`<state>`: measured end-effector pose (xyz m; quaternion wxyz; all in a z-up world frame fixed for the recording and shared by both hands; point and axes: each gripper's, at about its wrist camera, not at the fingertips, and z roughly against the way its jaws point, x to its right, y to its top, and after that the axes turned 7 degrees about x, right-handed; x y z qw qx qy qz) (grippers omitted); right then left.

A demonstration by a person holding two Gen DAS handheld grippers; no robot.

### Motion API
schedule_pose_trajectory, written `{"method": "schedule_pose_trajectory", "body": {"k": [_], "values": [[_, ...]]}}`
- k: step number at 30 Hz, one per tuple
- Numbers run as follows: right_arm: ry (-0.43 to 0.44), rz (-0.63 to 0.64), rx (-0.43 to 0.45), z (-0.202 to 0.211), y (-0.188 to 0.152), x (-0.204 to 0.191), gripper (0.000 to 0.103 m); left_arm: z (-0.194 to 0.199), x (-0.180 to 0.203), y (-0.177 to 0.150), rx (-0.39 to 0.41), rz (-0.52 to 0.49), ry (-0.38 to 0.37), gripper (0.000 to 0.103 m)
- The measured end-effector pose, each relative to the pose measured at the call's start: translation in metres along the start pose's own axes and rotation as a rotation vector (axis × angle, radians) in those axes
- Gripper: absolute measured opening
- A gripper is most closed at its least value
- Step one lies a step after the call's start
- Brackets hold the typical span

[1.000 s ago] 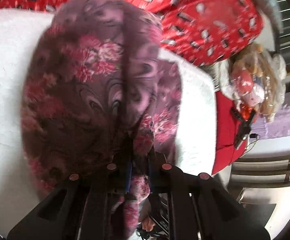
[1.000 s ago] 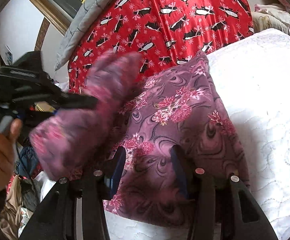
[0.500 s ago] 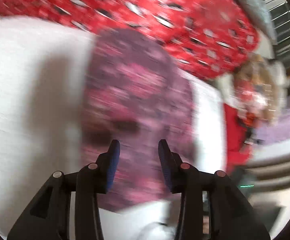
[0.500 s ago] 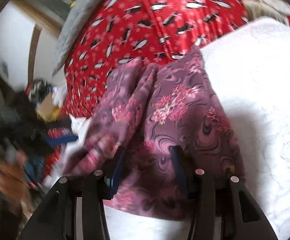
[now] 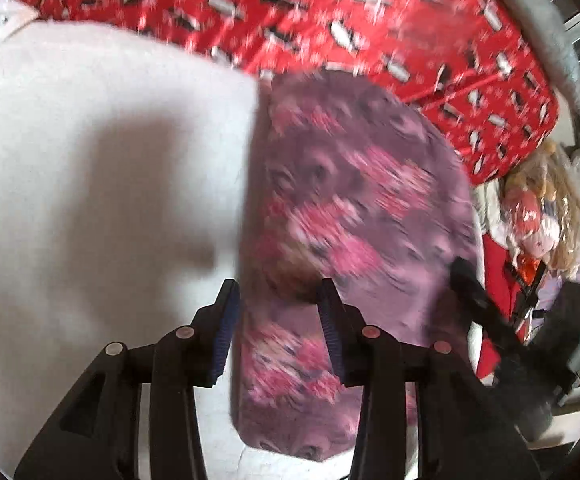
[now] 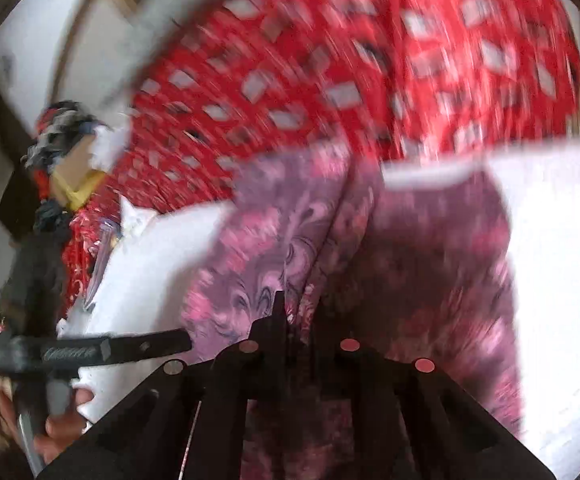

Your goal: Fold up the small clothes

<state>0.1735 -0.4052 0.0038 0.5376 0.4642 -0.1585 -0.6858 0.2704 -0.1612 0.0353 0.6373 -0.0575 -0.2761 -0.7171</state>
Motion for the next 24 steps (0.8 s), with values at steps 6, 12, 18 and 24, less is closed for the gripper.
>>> {"method": "schedule_pose_trajectory", "body": {"k": [6, 12, 18, 24], "values": [[-0.148, -0.167, 0.045, 0.025, -0.007, 0.073, 0.009, -0.039, 0.007, -0.008, -0.072, -0.05, 0.06, 0.039], [-0.159, -0.279, 0.03, 0.033, -0.008, 0.106, 0.023, -0.029, 0.015, 0.002, -0.042, -0.086, 0.076, 0.038], [-0.09, -0.187, 0.113, 0.018, 0.044, 0.072, 0.025, -0.038, 0.053, 0.029, 0.011, -0.142, 0.099, 0.038], [-0.378, -0.055, -0.067, -0.045, 0.025, 0.087, 0.008, -0.088, 0.064, 0.032, 0.015, -0.238, 0.266, 0.071]]}}
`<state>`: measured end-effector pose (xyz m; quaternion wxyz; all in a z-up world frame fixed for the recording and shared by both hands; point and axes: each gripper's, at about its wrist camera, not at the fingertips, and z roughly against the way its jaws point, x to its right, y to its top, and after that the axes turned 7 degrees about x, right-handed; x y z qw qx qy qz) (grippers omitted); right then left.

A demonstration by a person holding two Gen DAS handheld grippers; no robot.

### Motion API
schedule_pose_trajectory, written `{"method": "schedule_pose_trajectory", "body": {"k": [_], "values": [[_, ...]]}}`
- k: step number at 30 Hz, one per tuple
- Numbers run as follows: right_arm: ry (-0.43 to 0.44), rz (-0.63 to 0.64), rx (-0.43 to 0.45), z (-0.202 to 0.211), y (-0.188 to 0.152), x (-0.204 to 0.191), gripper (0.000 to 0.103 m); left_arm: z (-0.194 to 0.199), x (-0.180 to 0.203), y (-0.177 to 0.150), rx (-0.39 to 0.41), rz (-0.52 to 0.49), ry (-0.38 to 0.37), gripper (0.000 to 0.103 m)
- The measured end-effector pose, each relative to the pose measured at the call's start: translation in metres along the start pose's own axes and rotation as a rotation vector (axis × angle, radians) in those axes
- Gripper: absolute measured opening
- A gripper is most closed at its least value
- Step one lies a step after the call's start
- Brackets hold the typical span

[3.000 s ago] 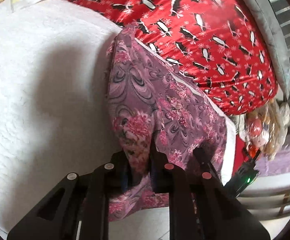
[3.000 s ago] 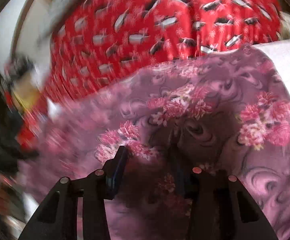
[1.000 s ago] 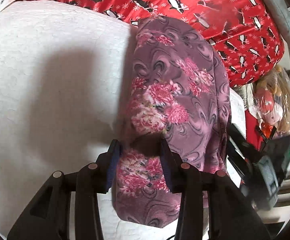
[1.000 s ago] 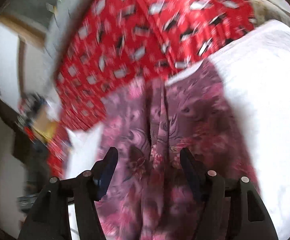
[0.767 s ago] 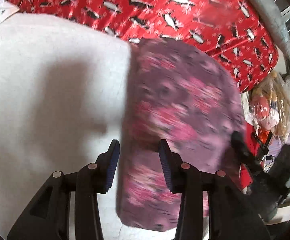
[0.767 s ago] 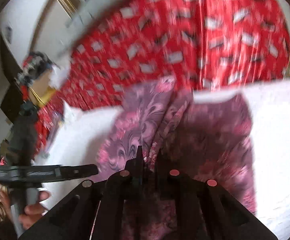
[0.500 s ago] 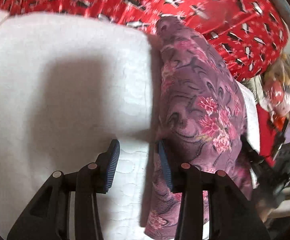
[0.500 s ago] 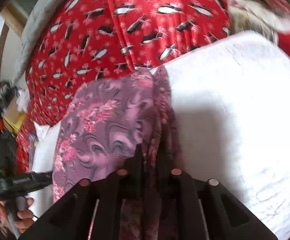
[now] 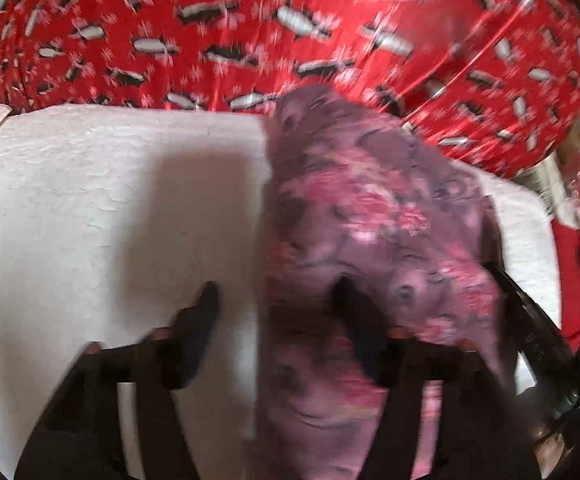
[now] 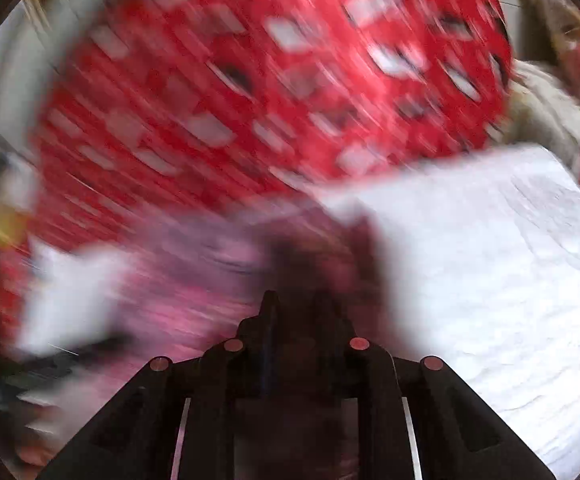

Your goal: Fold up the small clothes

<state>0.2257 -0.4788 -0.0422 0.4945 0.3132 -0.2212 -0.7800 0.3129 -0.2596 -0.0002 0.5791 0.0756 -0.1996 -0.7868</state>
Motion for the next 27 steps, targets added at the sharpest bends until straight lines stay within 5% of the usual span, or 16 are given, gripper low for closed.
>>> {"method": "schedule_pose_trajectory", "body": {"k": [2, 6, 9, 14, 19, 22, 25, 27], "values": [[0.036, -0.071, 0.03, 0.005, 0.001, 0.013, 0.004, 0.005, -0.01, 0.005, 0.01, 0.038, -0.037, 0.066], [0.126, -0.146, 0.084, 0.023, 0.015, 0.016, 0.014, 0.019, -0.021, 0.018, 0.058, 0.126, -0.105, 0.065], [0.195, -0.143, 0.095, 0.024, 0.019, 0.005, 0.013, 0.006, -0.005, 0.034, 0.057, 0.097, -0.068, 0.065], [0.104, -0.162, 0.017, -0.013, 0.006, 0.014, 0.002, -0.047, 0.006, 0.053, 0.0, 0.084, 0.016, 0.077], [0.147, -0.21, 0.033, -0.013, 0.006, 0.025, 0.001, -0.05, 0.012, 0.057, 0.028, 0.057, 0.064, 0.079], [0.153, -0.208, 0.049, 0.002, 0.008, 0.019, 0.011, -0.048, 0.01, 0.057, 0.036, 0.05, 0.06, 0.079], [0.261, -0.219, 0.116, 0.023, 0.007, 0.007, 0.011, -0.045, 0.01, 0.055, 0.041, 0.036, 0.073, 0.079], [0.228, -0.148, 0.083, 0.021, 0.001, -0.007, 0.012, -0.035, 0.017, 0.051, 0.046, 0.026, 0.081, 0.079]]}}
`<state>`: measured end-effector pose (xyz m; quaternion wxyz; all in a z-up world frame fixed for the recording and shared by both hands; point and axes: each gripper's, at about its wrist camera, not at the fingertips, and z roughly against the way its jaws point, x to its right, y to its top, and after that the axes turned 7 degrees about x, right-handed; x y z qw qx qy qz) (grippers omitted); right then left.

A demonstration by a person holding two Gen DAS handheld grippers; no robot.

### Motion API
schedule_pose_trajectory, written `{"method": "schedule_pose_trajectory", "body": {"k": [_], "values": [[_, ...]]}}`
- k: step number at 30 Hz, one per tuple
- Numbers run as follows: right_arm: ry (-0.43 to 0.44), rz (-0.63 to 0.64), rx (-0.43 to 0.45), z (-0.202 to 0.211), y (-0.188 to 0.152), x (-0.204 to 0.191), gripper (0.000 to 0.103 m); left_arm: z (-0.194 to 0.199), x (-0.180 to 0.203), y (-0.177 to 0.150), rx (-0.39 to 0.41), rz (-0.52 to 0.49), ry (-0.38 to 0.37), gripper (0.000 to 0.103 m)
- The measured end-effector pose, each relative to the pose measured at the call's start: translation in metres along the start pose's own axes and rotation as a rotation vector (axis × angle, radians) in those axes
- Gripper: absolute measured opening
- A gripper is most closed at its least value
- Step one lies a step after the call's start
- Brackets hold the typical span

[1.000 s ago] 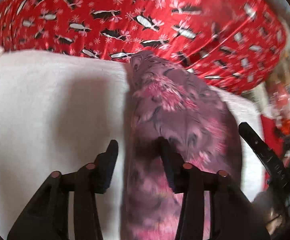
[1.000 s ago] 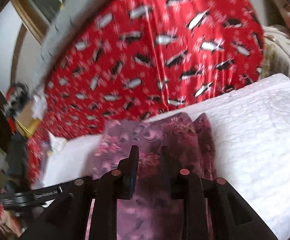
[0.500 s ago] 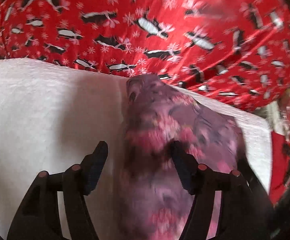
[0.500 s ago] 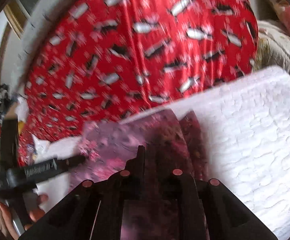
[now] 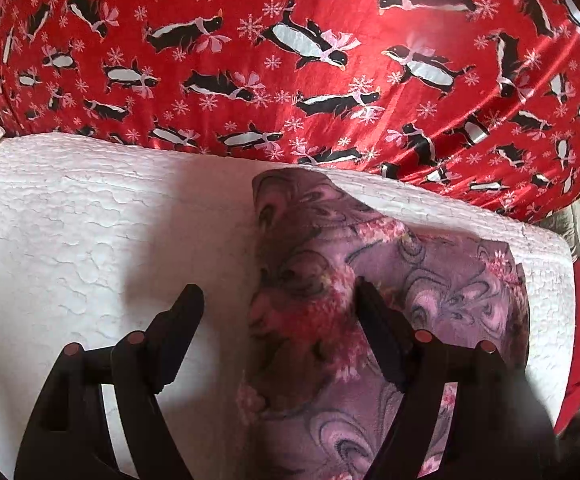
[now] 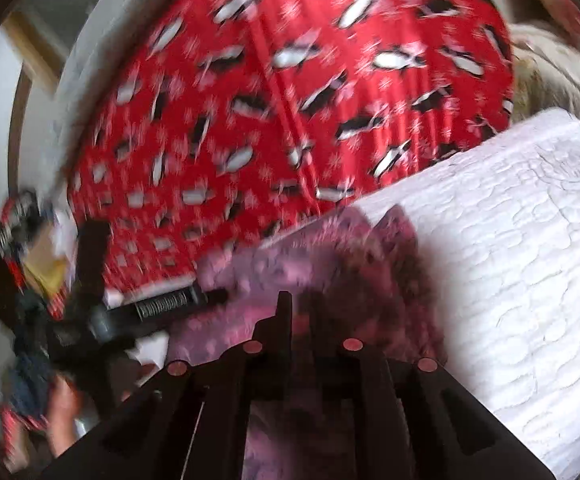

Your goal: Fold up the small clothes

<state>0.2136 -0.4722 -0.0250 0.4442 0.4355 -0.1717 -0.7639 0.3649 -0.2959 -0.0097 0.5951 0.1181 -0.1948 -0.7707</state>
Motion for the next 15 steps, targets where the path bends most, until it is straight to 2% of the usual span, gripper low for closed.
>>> {"method": "schedule_pose_trajectory", "body": {"k": [1, 2, 5, 7, 9, 11, 12, 15], "values": [[-0.042, 0.059, -0.049, -0.01, -0.007, -0.004, 0.012, 0.002, -0.001, -0.001, -0.004, -0.007, 0.004, 0.079], [-0.049, 0.086, -0.051, -0.009, -0.01, -0.004, 0.012, 0.006, -0.003, -0.002, -0.002, -0.008, -0.03, 0.078], [-0.072, 0.071, -0.032, 0.007, -0.001, -0.012, 0.017, 0.031, -0.019, -0.013, 0.02, 0.009, -0.067, 0.077], [-0.005, 0.065, 0.016, 0.025, -0.002, -0.017, 0.017, 0.049, -0.036, -0.031, 0.05, 0.059, -0.096, 0.077], [0.006, 0.085, 0.01, 0.035, -0.01, -0.015, 0.029, 0.055, -0.046, -0.049, 0.053, 0.082, -0.085, 0.078], [-0.058, 0.152, -0.086, 0.02, -0.03, -0.01, 0.027, 0.053, -0.055, -0.068, -0.002, 0.097, -0.116, 0.078], [-0.056, 0.165, -0.06, 0.026, -0.033, -0.009, 0.026, 0.056, -0.061, -0.075, -0.016, 0.124, -0.144, 0.078], [-0.02, 0.085, -0.031, 0.051, -0.028, -0.009, 0.032, 0.076, -0.079, -0.089, -0.005, 0.186, -0.199, 0.077]]}}
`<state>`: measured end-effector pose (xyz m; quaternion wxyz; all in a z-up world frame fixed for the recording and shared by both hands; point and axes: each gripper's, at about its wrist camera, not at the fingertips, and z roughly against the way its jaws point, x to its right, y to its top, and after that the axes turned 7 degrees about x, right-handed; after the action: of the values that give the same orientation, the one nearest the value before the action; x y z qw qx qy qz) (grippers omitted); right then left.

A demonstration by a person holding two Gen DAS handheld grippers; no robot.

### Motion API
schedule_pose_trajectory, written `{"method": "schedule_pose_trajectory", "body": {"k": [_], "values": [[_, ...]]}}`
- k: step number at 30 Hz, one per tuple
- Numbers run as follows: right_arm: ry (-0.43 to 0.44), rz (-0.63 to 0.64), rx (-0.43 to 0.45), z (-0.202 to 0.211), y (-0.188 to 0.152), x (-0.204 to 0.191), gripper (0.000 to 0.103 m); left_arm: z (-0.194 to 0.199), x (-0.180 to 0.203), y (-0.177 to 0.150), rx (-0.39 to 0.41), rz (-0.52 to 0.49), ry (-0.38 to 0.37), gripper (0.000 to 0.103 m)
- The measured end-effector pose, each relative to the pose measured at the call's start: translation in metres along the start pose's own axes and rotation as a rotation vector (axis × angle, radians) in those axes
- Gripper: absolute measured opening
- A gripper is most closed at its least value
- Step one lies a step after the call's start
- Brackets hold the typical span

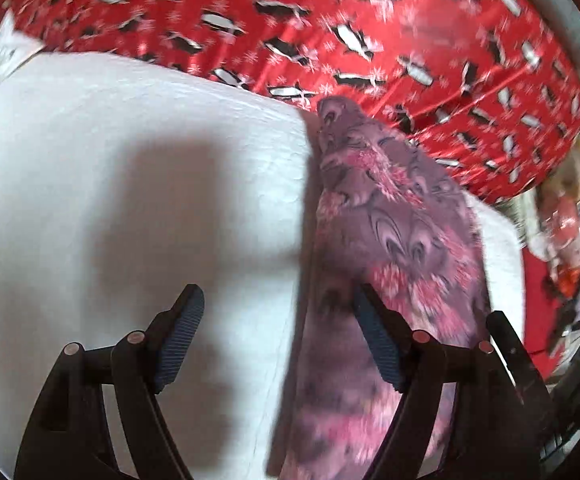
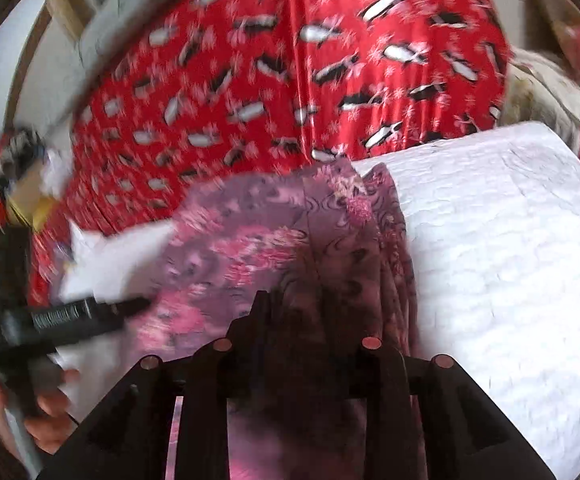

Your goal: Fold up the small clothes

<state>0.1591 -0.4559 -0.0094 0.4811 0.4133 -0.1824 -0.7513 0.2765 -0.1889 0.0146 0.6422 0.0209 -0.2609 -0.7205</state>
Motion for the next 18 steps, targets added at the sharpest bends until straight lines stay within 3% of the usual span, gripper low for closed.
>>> {"method": "schedule_pose_trajectory", "body": {"k": [2, 4, 7, 10, 11, 12, 15, 18], "values": [[0.011, 0.019, 0.032, 0.015, -0.009, 0.002, 0.032, -0.001, -0.002, -0.013, -0.03, -0.006, -0.012, 0.078], [-0.062, 0.094, -0.084, 0.003, -0.027, 0.005, 0.03, -0.01, -0.001, -0.024, -0.07, -0.046, 0.007, 0.078], [-0.068, 0.109, -0.097, 0.012, -0.026, 0.006, 0.031, -0.004, -0.005, -0.024, -0.081, -0.05, -0.012, 0.077], [-0.048, -0.038, -0.022, 0.032, -0.006, 0.027, 0.048, -0.004, -0.015, -0.017, -0.116, 0.024, -0.096, 0.077], [-0.056, -0.088, 0.002, 0.035, -0.002, 0.037, 0.062, -0.009, -0.018, -0.014, -0.132, 0.054, -0.13, 0.077], [-0.059, -0.152, 0.021, 0.036, 0.0, 0.049, 0.067, -0.014, -0.02, -0.013, -0.15, 0.073, -0.16, 0.077], [0.034, -0.32, -0.017, 0.016, -0.002, 0.08, 0.067, -0.025, -0.014, -0.013, -0.184, 0.102, -0.227, 0.077], [0.096, -0.342, -0.081, -0.014, -0.013, 0.084, 0.069, -0.035, 0.002, -0.011, -0.201, 0.09, -0.296, 0.077]]}}
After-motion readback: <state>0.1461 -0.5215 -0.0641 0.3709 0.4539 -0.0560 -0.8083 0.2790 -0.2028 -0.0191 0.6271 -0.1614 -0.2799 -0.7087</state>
